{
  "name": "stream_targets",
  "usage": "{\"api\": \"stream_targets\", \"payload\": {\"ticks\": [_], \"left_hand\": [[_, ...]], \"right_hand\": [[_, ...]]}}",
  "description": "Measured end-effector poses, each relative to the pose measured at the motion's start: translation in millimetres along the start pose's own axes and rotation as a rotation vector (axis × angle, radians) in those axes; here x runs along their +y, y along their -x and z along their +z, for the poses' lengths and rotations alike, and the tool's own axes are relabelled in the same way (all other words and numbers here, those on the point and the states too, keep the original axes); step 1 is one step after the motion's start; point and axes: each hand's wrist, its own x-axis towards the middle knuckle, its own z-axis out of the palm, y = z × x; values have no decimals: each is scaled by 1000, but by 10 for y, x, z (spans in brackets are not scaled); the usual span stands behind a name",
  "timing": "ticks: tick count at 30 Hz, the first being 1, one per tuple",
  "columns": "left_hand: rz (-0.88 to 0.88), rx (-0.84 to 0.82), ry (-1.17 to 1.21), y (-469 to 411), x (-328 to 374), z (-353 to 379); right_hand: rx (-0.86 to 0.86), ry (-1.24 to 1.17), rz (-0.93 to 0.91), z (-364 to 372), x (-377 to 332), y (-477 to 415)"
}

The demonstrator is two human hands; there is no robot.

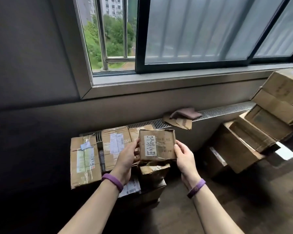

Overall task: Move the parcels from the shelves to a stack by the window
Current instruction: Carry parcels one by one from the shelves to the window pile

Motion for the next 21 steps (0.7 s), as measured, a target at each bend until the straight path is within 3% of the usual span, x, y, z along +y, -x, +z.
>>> {"api": "stream_targets", "payload": {"ticks": [5, 21], "left_hand": [[-44, 51, 53, -242, -70, 0], [-142, 338, 104, -792, -324, 444]], "right_hand": [[6, 54, 63, 99, 80, -341], [-257, 113, 173, 41, 272, -1295]]}}
